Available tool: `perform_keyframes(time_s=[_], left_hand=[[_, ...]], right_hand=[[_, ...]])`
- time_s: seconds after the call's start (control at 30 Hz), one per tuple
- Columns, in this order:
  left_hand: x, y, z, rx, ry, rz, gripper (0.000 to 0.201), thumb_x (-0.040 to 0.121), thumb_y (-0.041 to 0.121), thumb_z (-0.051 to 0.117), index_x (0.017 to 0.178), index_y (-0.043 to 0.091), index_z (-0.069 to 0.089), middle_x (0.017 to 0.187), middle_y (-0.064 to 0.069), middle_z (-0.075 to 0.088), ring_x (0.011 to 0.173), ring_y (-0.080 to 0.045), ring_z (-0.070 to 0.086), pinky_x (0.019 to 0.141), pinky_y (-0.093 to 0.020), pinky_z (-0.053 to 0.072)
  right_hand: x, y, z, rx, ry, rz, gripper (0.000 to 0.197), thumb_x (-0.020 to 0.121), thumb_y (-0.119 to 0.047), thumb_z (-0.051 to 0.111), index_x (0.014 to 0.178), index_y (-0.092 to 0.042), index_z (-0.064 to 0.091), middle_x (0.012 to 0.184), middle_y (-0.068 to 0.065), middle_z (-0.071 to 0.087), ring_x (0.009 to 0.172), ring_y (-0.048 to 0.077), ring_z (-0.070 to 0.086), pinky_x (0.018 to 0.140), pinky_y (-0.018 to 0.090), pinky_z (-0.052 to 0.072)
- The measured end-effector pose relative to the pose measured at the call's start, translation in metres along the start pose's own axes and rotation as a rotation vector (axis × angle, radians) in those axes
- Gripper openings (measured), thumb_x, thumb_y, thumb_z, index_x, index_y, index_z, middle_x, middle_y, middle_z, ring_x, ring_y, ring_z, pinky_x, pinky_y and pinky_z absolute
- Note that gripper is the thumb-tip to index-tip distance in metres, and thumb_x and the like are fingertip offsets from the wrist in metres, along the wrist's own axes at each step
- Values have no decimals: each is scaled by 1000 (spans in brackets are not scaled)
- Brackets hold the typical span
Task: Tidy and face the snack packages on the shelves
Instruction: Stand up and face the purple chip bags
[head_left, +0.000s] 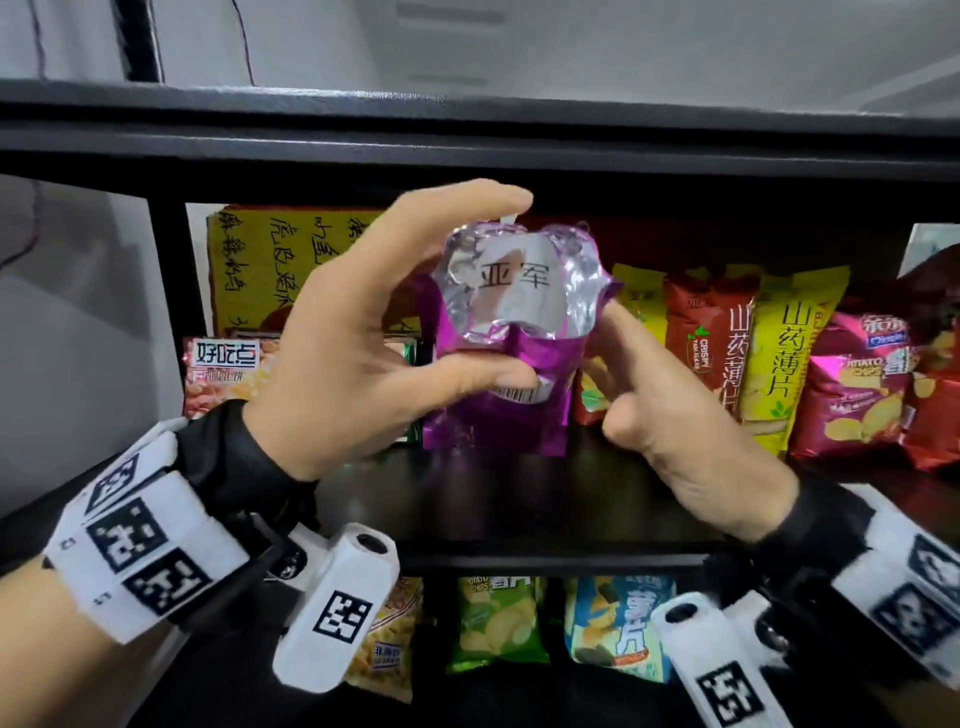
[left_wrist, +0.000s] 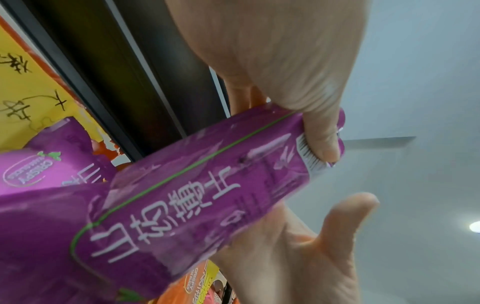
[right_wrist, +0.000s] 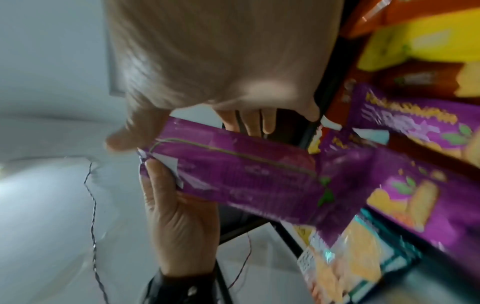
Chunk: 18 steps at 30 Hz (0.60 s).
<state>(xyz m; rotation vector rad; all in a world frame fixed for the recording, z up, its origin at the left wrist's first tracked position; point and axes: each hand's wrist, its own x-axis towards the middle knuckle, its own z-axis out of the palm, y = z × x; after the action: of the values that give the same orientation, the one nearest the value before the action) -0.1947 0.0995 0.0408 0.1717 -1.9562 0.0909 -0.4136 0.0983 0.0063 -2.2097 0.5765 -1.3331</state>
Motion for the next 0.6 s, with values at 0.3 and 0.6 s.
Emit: perform_keyframes(time_s=[0.3,0.6], left_hand=[[-7,-10,9,38,125,-75,32,84,34,75,111,19,66,114,-7,67,110,-22,65,93,-35,51],[-1,-27,10,-39,250,-371,16,90,24,73,76,21,65,68,14,65,64,4,58,60,-13,43]], right_hand=[[0,15,23,87,82,-51,52,67,-27,87,113,-42,67,113,-14,73,104,6,69,83,18,55],[1,34,24,241,-63,118,32,80,-33,77,111,-38,67,117,-3,73,109,16,69,87,25,56]])
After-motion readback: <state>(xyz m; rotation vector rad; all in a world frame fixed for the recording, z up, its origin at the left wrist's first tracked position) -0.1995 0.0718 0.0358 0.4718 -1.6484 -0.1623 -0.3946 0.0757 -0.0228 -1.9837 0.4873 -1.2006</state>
